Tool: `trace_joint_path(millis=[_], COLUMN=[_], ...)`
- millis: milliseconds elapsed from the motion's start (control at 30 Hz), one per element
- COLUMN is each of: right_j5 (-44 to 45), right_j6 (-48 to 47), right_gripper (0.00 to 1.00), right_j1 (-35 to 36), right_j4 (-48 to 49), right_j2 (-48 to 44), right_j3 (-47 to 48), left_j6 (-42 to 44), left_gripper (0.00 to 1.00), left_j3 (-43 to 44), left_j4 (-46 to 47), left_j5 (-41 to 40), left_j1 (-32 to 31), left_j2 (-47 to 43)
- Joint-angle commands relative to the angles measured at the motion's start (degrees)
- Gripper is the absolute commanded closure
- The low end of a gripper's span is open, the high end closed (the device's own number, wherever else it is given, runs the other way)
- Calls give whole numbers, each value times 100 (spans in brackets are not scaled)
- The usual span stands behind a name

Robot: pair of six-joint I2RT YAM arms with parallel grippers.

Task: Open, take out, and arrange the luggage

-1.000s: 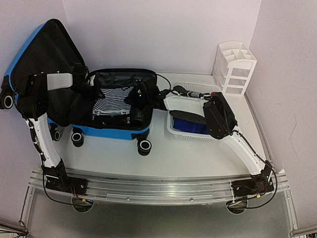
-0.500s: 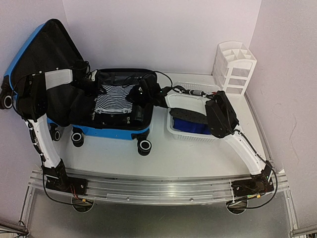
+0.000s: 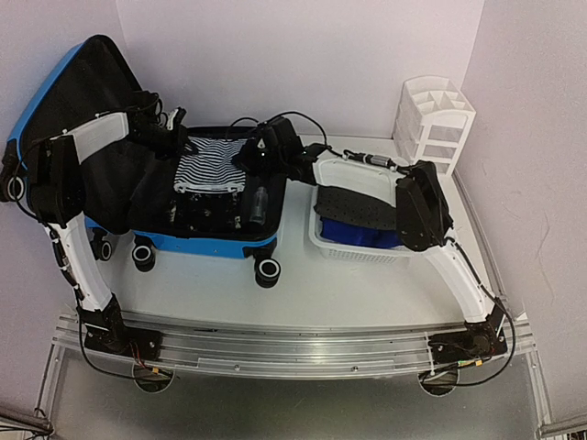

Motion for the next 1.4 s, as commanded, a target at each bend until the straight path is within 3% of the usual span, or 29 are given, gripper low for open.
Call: trace_joint_path(millis=[0, 333, 733, 1000, 1367], right_j5=[103, -263, -1007, -1795, -2080], right_j6=[-243, -562, -802, -1525, -1808], right_gripper=[100, 100, 100, 100, 100], right_j1=[-103, -707, -2016, -3065, -3779], right_j4=[-90, -187, -742, -1412, -1893], right_j2=[-911, -2945, -5264, -5955, -6121], right_j3=[-217, -2693, -5646, -6542, -7224], left_j6=[-222, -655, -1733, -2029, -2170], left_gripper=[100, 100, 100, 100, 100], left_j3=[527, 1300, 2450, 3223, 3855], left_j4=[-261, -112, 413, 717, 823], left_j5=[470, 637, 670, 296, -231], left_j1=[-124, -915, -2650, -3324, -3786], left_j2=[-414, -154, 1201, 2089, 2765])
